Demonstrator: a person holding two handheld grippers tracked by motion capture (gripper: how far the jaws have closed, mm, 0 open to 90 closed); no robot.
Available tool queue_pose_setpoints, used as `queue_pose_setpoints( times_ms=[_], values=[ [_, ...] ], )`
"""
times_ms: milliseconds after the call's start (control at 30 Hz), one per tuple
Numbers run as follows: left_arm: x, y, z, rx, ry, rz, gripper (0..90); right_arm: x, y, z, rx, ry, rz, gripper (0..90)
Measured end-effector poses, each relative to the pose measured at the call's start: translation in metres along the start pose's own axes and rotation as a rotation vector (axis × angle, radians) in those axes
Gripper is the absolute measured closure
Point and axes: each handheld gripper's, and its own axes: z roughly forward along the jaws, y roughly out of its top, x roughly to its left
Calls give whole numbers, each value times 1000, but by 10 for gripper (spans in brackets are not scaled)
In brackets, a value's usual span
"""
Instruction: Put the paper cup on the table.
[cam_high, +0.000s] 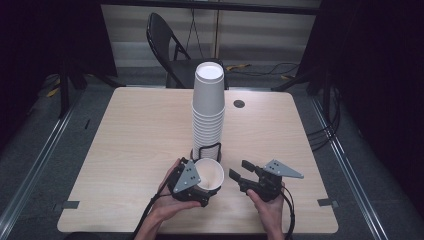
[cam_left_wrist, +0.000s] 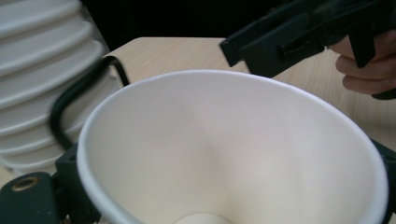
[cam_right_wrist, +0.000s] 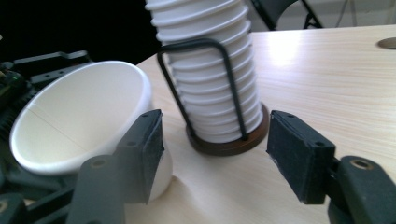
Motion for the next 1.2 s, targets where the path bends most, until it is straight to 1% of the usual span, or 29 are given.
queue_pose_setpoints(
  times_ms=[33,100,133,167,233,267,300,333,367,400,433,467,500,533,600,667,700,733,767,800,833,900,933,967,1000,1033,1067,1133,1200],
  values=[
    [3,-1,-3,-11,12,-19,88,-1,-1,-1,-6,-11,3,322],
    [8,-2,-8,-23,10,-47,88,-5,-3,-5,-34,-40,6,301],
    [11,-3,-11,-28,14,-55,87,-6,-4,-7,-40,-58,11,268],
    [14,-3,-13,-31,17,-63,87,-8,-5,-9,-52,-79,11,259],
    [19,-5,-19,-41,31,-80,87,-11,-7,-13,-68,-102,12,227],
    [22,-6,-22,-47,34,-91,87,-12,-9,-14,-78,-124,9,195],
    [24,-6,-25,-54,34,-105,88,-13,-10,-16,-78,-144,-5,152],
    [27,-7,-28,-64,36,-117,88,-14,-12,-17,-77,-163,-16,137],
    [29,-7,-30,-68,44,-124,87,-16,-15,-18,-92,-189,-6,135],
    [31,-8,-32,-68,48,-130,87,-17,-16,-19,-91,-209,-8,135],
    [34,-8,-33,-71,61,-135,88,-17,-17,-19,-84,-241,-16,135],
    [37,-9,-35,-74,69,-146,88,-17,-17,-19,-84,-241,-16,135],
    [40,-10,-37,-72,80,-154,88,-17,-18,-19,-81,-259,-21,134],
    [44,-11,-39,-72,104,-170,87,-19,-21,-19,-73,-304,-26,134],
    [49,-11,-41,-80,107,-184,87,-19,-24,-19,-71,-344,-44,134],
    [51,-11,-43,-79,111,-192,87,-20,-25,-19,-75,-353,-53,134],
    [54,-11,-44,-80,117,-194,87,-21,-28,-18,-96,-384,-60,134],
    [56,-11,-45,-82,115,-201,87,-21,-29,-17,-100,-401,-68,134],
    [61,-10,-46,-86,121,-209,87,-21,-30,-17,-107,-414,-73,134],
    [61,-10,-46,-86,121,-209,87,-21,-30,-17,-107,-414,-73,134],
    [65,-9,-48,-88,129,-206,87,-22,-31,-17,-108,-417,-73,134],
    [70,-9,-48,-100,127,-229,87,-23,-33,-17,-111,-438,-70,133],
    [74,-10,-48,-94,119,-242,86,-23,-34,-17,-113,-438,-72,133],
    [79,-11,-48,-86,148,-247,85,-24,-36,-17,-119,-442,-73,133],
    [79,-11,-48,-86,148,-247,86,-24,-36,-17,-119,-442,-73,133],
    [82,-12,-48,-84,152,-262,86,-24,-37,-17,-120,-448,-75,133],
    [85,-12,-48,-86,147,-271,85,-24,-38,-17,-119,-445,-78,133],
    [90,-12,-49,-87,163,-275,85,-24,-40,-16,-120,-445,-80,134],
    [96,-11,-49,-103,181,-292,85,-24,-41,-16,-114,-438,-81,133]
  ],
)
